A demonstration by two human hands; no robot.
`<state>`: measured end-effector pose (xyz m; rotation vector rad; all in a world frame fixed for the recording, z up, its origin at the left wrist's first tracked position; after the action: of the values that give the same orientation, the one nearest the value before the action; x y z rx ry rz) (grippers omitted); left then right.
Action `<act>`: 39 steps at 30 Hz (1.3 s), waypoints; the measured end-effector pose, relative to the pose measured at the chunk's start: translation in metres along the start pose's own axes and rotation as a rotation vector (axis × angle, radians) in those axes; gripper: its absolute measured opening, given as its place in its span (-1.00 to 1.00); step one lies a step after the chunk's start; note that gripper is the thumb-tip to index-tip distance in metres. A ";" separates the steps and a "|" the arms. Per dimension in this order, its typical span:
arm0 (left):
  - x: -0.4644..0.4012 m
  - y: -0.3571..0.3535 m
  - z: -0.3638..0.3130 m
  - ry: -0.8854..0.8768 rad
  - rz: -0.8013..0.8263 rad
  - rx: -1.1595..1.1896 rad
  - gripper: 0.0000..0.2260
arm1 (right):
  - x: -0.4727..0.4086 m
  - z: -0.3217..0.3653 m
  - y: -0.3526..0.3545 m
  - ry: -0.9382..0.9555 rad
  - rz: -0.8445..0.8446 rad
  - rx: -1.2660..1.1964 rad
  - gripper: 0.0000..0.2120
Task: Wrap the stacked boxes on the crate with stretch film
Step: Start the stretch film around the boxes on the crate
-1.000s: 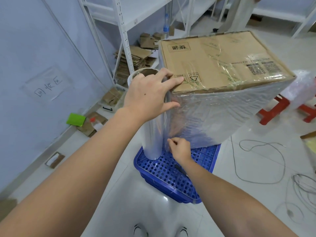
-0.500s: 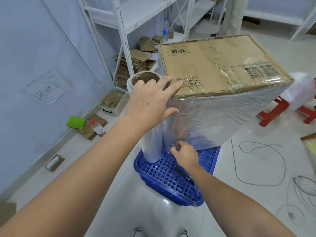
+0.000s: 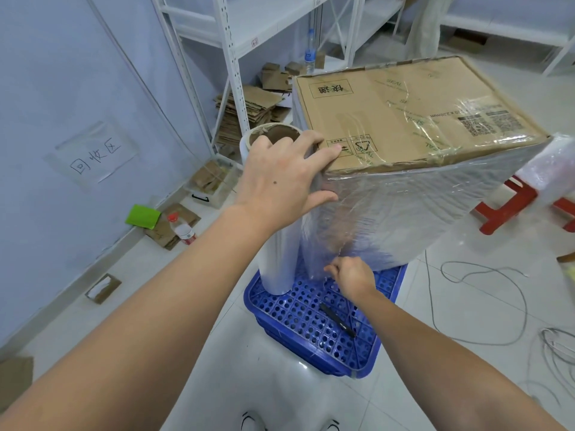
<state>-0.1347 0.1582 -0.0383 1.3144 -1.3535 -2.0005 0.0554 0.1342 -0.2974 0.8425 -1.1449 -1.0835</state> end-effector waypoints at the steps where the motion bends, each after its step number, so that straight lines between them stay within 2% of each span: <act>1: 0.000 -0.001 -0.001 0.003 -0.008 -0.002 -0.34 | 0.000 -0.001 -0.002 -0.014 -0.006 -0.024 -0.74; 7: 0.002 -0.006 -0.002 0.008 -0.049 -0.008 -0.33 | -0.004 -0.003 -0.028 -0.088 0.130 -0.150 -0.67; 10: 0.002 -0.006 -0.001 0.005 -0.052 -0.013 -0.33 | -0.006 -0.007 -0.041 -0.091 0.172 -0.152 -0.80; 14: 0.005 -0.005 0.001 -0.013 -0.070 0.000 -0.33 | -0.013 -0.022 -0.034 0.001 0.039 0.133 -0.74; 18: 0.007 -0.006 0.000 -0.015 -0.065 -0.012 -0.34 | -0.017 -0.020 -0.035 0.019 -0.039 0.187 -0.69; 22: 0.007 -0.005 -0.002 -0.003 -0.061 0.001 -0.34 | -0.005 -0.035 -0.052 -0.242 0.012 0.013 -0.63; 25: 0.005 -0.005 -0.004 0.004 -0.056 -0.008 -0.34 | 0.005 -0.044 -0.082 -0.434 0.202 -0.382 -0.69; 28: 0.004 -0.006 -0.005 0.013 -0.057 -0.012 -0.34 | 0.015 -0.018 -0.102 -0.695 0.327 -1.241 -0.75; 30: 0.004 -0.006 -0.005 0.015 -0.069 -0.012 -0.35 | 0.016 0.006 -0.103 -0.790 0.371 -1.767 -0.49; 32: 0.006 -0.007 -0.004 0.010 -0.083 -0.015 -0.35 | 0.008 0.019 -0.101 -0.827 0.356 -2.124 -0.26; 33: 0.007 -0.008 -0.004 0.007 -0.087 -0.017 -0.35 | 0.002 0.021 -0.096 -0.845 0.330 -2.256 -0.21; 35: 0.009 -0.009 -0.004 0.001 -0.090 -0.014 -0.35 | -0.014 0.011 -0.082 -0.862 0.239 -2.420 -0.23; 39: 0.010 -0.007 -0.002 0.002 -0.101 -0.009 -0.36 | -0.028 -0.024 -0.051 -0.885 0.091 -2.469 -0.49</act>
<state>-0.1362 0.1533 -0.0495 1.4069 -1.2987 -2.0680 0.0661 0.1462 -0.3581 -1.6773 0.2221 -1.7470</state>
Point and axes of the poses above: each hand's wrist, its own x-axis away from the middle knuckle, its own y-axis out of the back of the hand, z = x × y, the point moved 2 cm from there along -x, towards the middle knuckle, and after that the axes turned 6 degrees about x, right-handed, at the moved point
